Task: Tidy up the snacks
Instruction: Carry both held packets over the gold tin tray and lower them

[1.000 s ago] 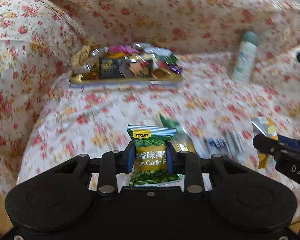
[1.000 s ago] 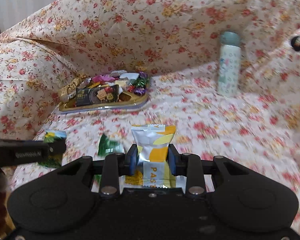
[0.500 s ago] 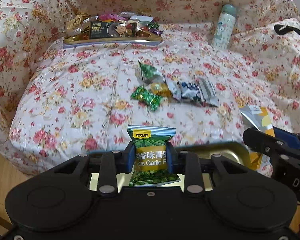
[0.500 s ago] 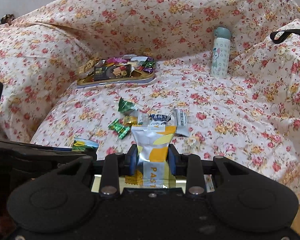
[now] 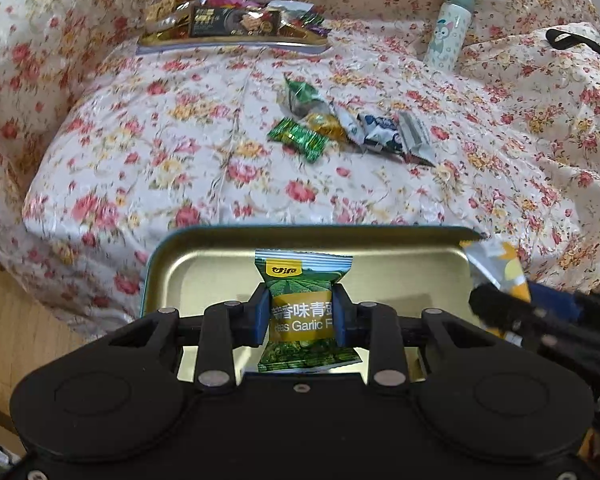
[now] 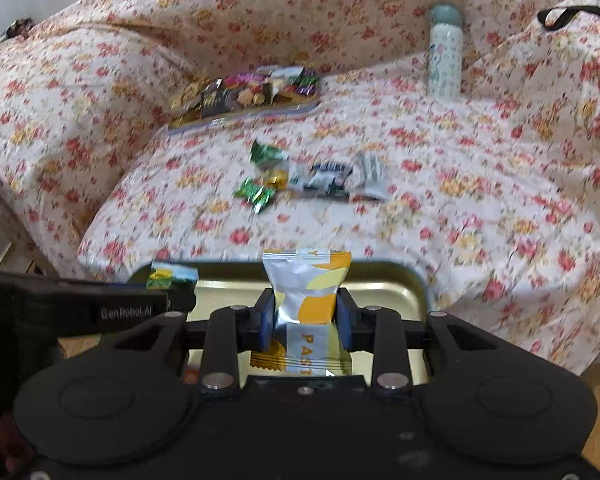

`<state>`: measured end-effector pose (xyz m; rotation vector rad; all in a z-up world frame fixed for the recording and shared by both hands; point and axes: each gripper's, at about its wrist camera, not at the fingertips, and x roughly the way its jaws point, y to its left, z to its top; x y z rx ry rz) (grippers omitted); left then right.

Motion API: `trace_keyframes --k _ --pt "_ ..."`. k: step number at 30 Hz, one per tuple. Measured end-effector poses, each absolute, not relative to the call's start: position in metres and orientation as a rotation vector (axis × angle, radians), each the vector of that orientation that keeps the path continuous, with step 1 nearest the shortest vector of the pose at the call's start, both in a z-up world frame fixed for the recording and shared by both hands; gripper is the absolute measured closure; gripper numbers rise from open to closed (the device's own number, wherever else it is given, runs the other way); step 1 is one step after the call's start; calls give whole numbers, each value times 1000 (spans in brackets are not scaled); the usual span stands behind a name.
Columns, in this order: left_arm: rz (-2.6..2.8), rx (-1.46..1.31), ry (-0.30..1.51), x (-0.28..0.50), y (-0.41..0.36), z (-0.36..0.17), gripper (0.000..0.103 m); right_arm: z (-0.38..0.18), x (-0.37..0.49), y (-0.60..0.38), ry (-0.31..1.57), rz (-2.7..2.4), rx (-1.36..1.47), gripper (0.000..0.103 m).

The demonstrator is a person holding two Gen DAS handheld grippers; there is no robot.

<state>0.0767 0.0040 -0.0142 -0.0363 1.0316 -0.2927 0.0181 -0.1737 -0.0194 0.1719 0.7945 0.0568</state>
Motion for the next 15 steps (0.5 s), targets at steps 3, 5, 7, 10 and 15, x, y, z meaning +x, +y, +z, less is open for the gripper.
trace_keyframes --k 3,5,7,10,15 --pt "-262 -38 1037 73 7 -19 64 -27 13 -175 803 76 175 70" --pt "-239 -42 1041 72 10 -22 64 -29 12 -179 801 80 196 70" --pt "-217 -47 1052 72 13 -25 64 -31 13 -185 795 80 223 70" --pt "-192 -43 1067 73 16 -31 64 -33 16 -189 781 70 227 70" --pt "-172 -48 1101 76 14 -39 64 -45 27 -188 819 42 174 70"
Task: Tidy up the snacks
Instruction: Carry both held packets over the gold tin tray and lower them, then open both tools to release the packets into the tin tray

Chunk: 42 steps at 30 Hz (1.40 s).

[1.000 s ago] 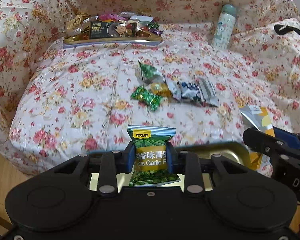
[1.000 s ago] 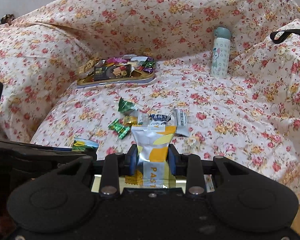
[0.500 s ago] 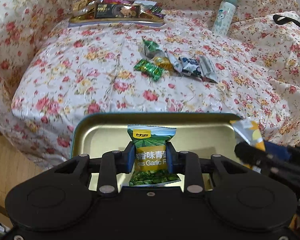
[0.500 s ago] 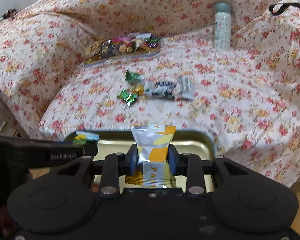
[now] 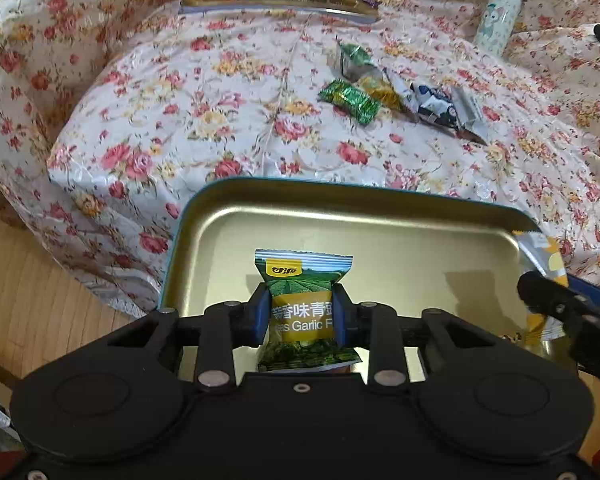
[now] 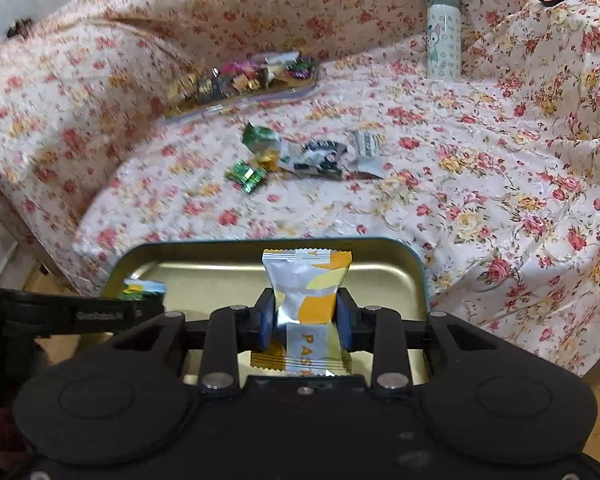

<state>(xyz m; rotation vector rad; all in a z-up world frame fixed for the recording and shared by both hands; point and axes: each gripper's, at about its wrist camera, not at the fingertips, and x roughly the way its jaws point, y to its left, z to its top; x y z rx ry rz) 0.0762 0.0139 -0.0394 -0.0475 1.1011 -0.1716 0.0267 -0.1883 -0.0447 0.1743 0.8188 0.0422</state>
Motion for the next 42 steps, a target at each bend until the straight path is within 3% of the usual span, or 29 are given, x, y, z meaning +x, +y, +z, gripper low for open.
trace_keyframes --k 20,28,42 --pt "-191 16 1133 93 -15 -52 63 -78 55 -196 931 7 183 70" --pt "-199 14 1111 92 -14 -49 53 -80 58 -197 941 2 187 69" --pt "-198 21 1088 85 -11 -46 53 -78 56 -198 933 16 196 67"
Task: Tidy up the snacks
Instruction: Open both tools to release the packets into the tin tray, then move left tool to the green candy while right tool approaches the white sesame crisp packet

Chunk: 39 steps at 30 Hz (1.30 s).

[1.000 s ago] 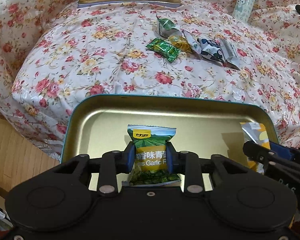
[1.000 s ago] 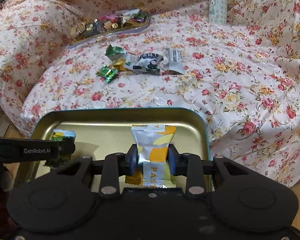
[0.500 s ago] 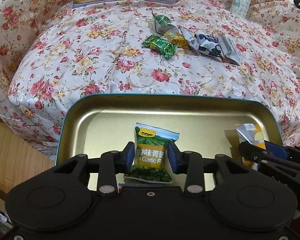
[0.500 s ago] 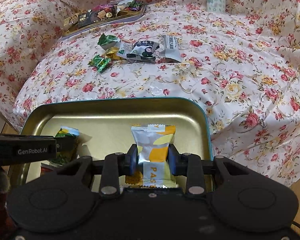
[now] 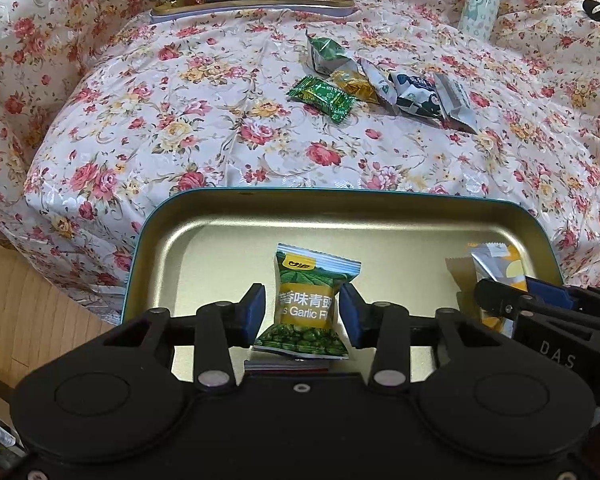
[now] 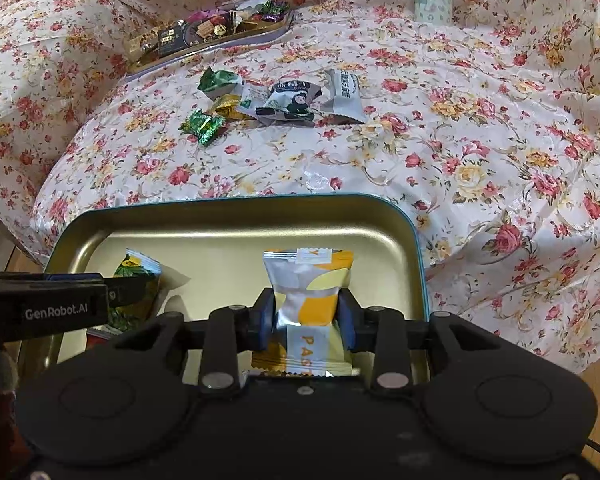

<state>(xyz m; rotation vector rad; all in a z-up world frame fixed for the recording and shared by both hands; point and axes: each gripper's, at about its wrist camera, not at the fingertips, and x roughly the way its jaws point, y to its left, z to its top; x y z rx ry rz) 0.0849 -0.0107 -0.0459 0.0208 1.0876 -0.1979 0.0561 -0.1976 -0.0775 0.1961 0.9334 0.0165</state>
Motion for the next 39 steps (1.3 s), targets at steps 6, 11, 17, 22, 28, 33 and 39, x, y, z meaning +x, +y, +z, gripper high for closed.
trace_keyframes --k 6,11,17,22,28,33,39 --pt "-184 45 1078 84 -12 -45 53 -75 55 -197 923 16 202 65" --pt "-158 51 1077 84 -12 -45 52 -71 52 -197 910 24 203 65" --pt "-121 72 1059 84 -10 -42 52 -67 51 -195 901 33 200 64" --pt "-109 77 1028 87 -9 -34 51 -60 52 -197 887 38 206 63" --pt "-106 97 975 97 -10 -24 43 -50 59 -202 861 31 213 60" --pt "-105 122 918 108 -10 -14 43 -43 73 -212 839 7 225 59" --pt "-108 127 874 125 -10 -6 43 -35 91 -222 819 -16 240 55"
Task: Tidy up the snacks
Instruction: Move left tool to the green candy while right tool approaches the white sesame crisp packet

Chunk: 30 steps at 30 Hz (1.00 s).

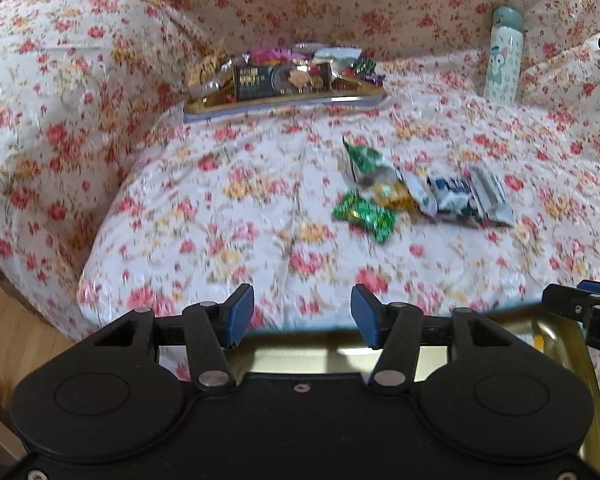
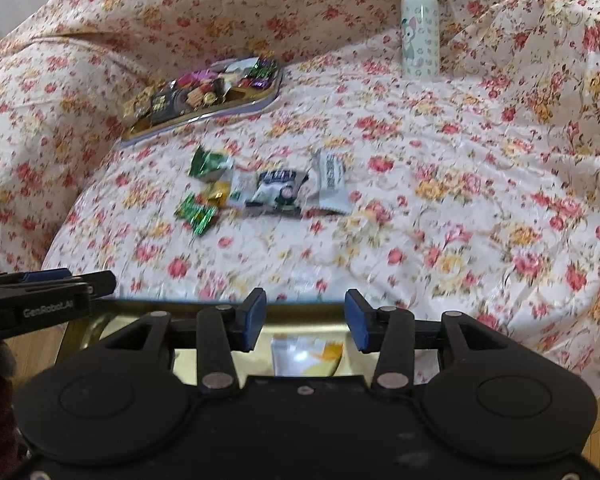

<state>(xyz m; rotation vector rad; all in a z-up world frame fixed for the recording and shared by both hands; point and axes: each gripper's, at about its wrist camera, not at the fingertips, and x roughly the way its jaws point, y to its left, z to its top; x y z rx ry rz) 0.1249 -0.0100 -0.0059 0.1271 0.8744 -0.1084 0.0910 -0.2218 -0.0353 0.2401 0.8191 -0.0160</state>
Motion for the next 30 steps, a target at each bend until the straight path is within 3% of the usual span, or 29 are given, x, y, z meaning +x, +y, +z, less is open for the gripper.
trace_keyframes --k 14,30 --pt "-141 179 799 188 -29 -3 43 -34 152 -238 809 -49 224 52" --pt "-257 156 933 234 -39 -46 42 -64 218 -247 878 -62 210 51"
